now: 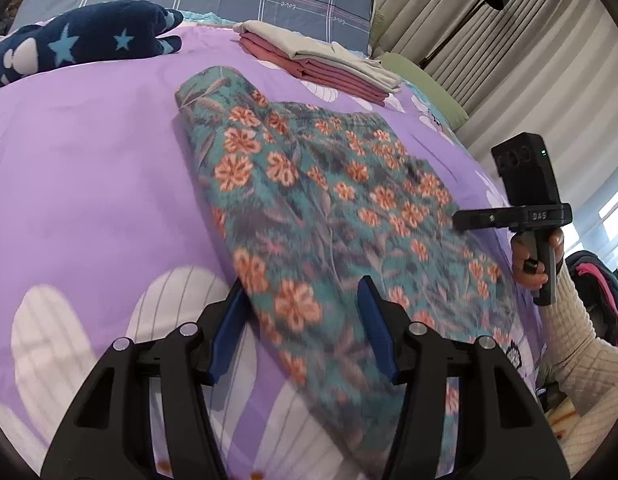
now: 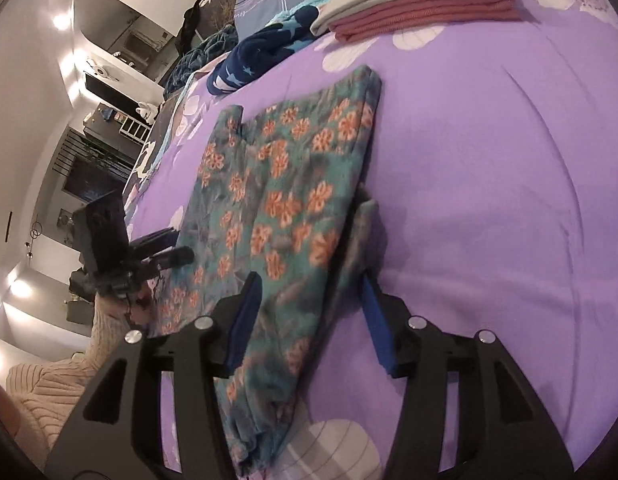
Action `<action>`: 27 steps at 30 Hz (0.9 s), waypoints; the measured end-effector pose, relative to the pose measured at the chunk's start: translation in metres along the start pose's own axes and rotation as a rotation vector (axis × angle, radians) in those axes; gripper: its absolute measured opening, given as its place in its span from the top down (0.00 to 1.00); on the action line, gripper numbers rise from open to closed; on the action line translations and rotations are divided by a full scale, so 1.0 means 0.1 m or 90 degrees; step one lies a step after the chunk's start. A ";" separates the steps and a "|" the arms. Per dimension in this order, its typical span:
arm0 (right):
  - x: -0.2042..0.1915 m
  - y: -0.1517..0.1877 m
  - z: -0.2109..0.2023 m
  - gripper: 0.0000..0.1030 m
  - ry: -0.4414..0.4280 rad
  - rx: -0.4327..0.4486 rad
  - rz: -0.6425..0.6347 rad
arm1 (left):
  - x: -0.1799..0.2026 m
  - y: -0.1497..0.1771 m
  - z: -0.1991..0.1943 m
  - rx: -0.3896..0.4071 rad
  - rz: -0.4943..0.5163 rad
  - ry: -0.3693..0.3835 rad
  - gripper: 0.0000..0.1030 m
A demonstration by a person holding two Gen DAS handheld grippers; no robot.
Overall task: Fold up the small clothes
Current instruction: 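Grasp the folded teal shirt edge with the left gripper while the right gripper grasps beside it, then lift the folded shirt with both grippers and carry it toward the pillows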
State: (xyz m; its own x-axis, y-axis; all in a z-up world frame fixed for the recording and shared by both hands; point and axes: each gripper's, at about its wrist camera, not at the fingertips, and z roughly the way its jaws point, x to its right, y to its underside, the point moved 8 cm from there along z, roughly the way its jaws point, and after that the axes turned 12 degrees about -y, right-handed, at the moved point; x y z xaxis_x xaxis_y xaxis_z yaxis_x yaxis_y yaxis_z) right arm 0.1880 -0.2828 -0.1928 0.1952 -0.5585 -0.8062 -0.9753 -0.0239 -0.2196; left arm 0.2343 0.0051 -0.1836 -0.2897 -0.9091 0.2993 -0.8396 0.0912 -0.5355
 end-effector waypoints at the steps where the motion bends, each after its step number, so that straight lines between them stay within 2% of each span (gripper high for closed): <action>1: 0.01 -0.05 0.04 0.50 -0.008 0.003 0.005 | 0.02 -0.03 0.03 -0.001 0.003 -0.003 0.46; 4: -0.01 -0.19 0.16 0.47 -0.051 0.000 -0.004 | 0.09 -0.10 0.11 -0.003 0.028 -0.020 0.45; 6: 0.01 -0.26 0.30 0.54 -0.049 -0.012 -0.017 | 0.11 -0.12 0.13 -0.004 0.039 -0.026 0.44; 8: -0.03 -0.32 0.39 0.54 -0.062 -0.012 -0.028 | 0.11 -0.13 0.15 -0.002 0.042 -0.026 0.44; 16: -0.08 -0.27 0.34 0.58 -0.050 -0.002 -0.043 | 0.09 -0.11 0.14 0.005 0.044 -0.018 0.44; 22: -0.08 -0.21 0.34 0.58 -0.021 0.008 -0.054 | 0.09 -0.12 0.16 0.009 0.050 -0.019 0.44; 24: -0.09 -0.26 0.39 0.62 -0.003 0.020 -0.061 | 0.10 -0.15 0.18 0.013 0.049 -0.020 0.44; 26: -0.10 -0.28 0.41 0.69 0.018 0.028 -0.071 | 0.10 -0.16 0.18 0.017 0.054 -0.033 0.50; 27: -0.11 -0.28 0.41 0.73 0.026 0.030 -0.074 | 0.11 -0.17 0.17 0.021 0.059 -0.039 0.63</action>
State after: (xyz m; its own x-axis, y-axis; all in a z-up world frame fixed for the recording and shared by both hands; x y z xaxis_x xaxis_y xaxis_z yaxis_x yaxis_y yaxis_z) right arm 0.2169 -0.2414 -0.2004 0.3012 -0.5872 -0.7513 -0.9402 -0.0513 -0.3369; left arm 0.2526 -0.0136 -0.1843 -0.3364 -0.9203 0.1994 -0.7947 0.1639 -0.5845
